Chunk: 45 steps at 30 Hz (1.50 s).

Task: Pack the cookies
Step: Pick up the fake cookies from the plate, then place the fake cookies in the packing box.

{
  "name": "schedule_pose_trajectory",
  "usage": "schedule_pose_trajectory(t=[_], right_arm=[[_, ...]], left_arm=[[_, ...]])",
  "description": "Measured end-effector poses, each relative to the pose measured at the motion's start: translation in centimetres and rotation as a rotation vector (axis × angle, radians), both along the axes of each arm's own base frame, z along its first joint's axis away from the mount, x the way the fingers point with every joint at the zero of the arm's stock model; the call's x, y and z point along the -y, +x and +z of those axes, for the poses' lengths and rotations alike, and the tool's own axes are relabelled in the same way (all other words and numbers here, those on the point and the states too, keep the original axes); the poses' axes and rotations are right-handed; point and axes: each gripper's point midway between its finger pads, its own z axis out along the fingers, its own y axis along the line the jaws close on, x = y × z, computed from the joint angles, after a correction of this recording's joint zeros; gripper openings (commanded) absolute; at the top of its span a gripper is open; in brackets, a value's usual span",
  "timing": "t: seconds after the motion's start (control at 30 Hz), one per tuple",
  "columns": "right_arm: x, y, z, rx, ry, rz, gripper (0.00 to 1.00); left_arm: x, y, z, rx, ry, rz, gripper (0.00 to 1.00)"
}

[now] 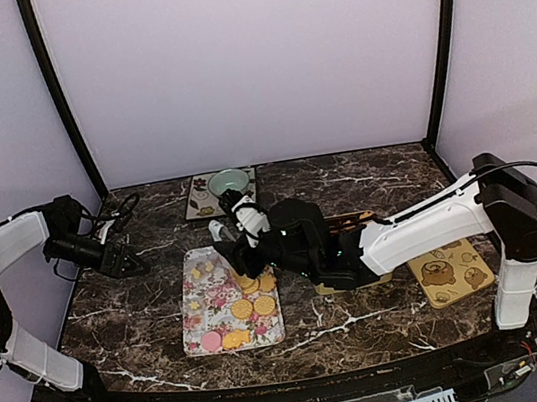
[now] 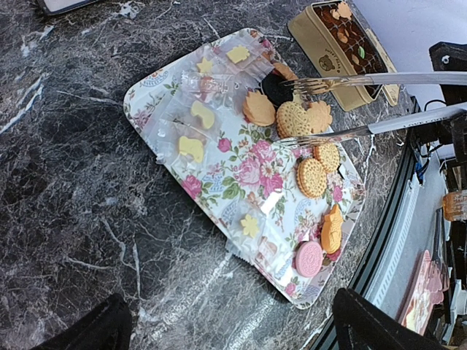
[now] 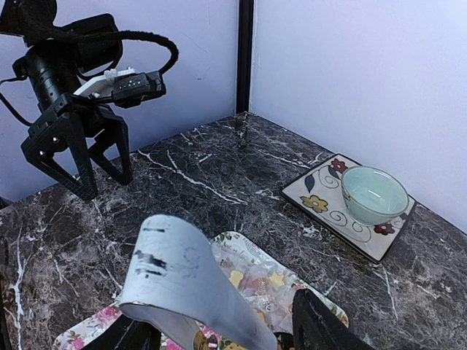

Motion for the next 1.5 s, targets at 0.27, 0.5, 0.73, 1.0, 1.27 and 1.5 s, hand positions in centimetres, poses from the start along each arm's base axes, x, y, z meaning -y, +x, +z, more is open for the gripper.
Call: schedule_pose_trajectory(t=[0.27,0.5,0.73,1.0,1.27,1.5], right_arm=[[0.0,0.1,0.4,-0.008,0.026,0.003,0.41],[0.0,0.2,1.0,0.003,0.04,0.007,0.3],[0.0,0.2,1.0,0.007,0.033,0.012,0.27],[0.1,0.1,1.4,0.016,0.014,0.02,0.24],[1.3,-0.4,7.0,0.073,0.095,0.021,0.24],[7.1,-0.8,11.7,0.133,0.153,-0.055,0.24]], left_arm=[[0.0,0.0,0.0,0.0,0.0,0.0,0.99],[0.0,0.0,0.0,0.003,0.001,-0.002,0.99],[0.0,0.0,0.0,0.003,-0.001,-0.003,0.99],[0.1,0.0,0.1,0.005,-0.004,-0.005,0.99],[0.1,0.0,0.1,0.005,-0.003,-0.005,0.99],[0.1,0.0,0.1,0.005,-0.006,-0.005,0.99]])
